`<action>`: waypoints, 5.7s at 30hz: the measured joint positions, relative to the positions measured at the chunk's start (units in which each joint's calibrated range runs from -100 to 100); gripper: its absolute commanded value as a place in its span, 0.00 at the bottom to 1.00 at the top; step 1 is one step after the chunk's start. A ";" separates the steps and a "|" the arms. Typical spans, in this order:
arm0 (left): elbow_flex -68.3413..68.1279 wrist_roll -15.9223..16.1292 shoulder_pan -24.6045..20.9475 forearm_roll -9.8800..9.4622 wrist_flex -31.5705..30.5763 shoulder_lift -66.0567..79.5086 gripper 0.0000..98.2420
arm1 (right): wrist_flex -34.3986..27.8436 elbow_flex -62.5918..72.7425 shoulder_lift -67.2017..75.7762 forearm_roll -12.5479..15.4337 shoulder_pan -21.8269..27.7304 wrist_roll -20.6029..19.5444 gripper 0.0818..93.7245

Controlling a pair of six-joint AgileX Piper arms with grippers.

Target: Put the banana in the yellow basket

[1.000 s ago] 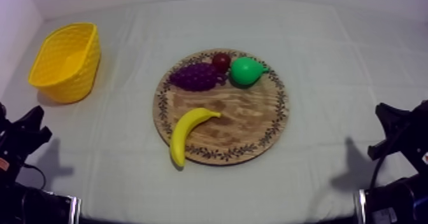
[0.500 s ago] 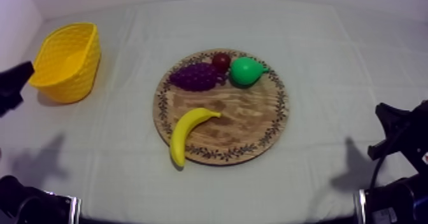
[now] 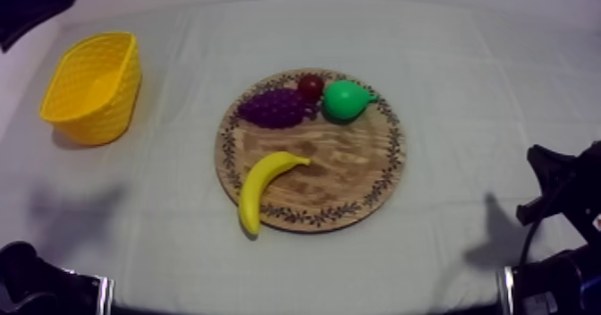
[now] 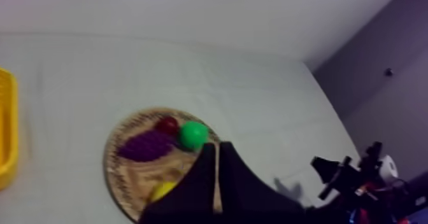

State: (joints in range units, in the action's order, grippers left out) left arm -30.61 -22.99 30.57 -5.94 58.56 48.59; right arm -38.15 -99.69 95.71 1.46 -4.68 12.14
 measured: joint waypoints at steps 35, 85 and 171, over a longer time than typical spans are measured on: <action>-3.68 -12.03 6.18 -1.76 6.23 -33.07 0.01 | 0.00 0.00 0.00 0.00 0.00 -0.02 0.00; -14.82 -3.28 7.25 -0.78 -11.05 -32.28 0.73 | 0.00 0.00 0.00 0.00 0.00 -0.02 0.00; 13.46 3.76 -8.97 -0.32 19.54 -40.71 0.27 | 0.02 0.00 0.00 0.00 -0.06 -0.01 0.00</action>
State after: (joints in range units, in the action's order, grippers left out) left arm -17.15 -19.23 21.60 -6.26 78.10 7.89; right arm -38.13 -99.69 95.71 1.46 -4.73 12.13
